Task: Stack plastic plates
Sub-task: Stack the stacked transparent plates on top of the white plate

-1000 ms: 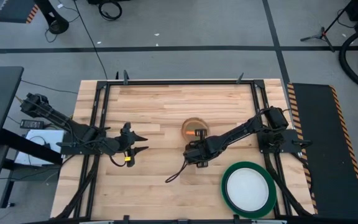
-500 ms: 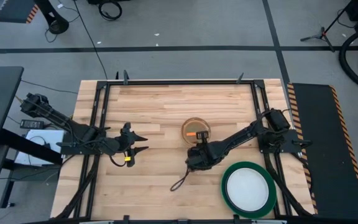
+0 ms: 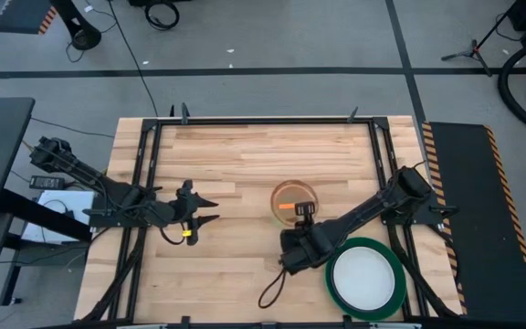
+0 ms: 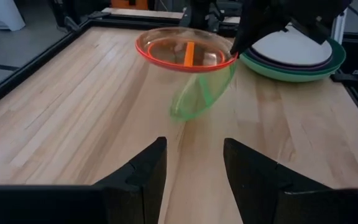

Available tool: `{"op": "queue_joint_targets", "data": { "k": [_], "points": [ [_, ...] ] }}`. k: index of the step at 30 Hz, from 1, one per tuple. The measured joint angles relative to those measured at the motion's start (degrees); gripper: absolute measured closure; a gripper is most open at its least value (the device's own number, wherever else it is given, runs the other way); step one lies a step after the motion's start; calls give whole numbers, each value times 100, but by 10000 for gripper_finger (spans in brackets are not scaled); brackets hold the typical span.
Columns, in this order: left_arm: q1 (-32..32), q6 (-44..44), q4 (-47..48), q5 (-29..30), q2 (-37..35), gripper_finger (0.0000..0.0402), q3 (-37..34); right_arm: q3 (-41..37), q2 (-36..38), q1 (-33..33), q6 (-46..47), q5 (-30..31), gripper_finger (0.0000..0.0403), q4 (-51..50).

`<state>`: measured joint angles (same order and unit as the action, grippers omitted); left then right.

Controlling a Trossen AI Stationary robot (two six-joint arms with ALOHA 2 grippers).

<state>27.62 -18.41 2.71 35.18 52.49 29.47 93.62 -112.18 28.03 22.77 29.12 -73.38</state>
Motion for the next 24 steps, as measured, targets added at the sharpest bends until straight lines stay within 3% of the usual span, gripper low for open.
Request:
{"op": "queue_joint_targets", "data": {
  "k": [6,14,24],
  "points": [
    [37,-24,-26,-4,-1,235,0,-215,-5,-75,-95,-178,402,589],
    [262,21,7,-13,0,235,0,-1228,-13,-363,-502,-930,402,2146],
    [276,104,7,-5,-2,235,0,-1864,-13,-685,-1088,-960,363,2536]
  ]
}}
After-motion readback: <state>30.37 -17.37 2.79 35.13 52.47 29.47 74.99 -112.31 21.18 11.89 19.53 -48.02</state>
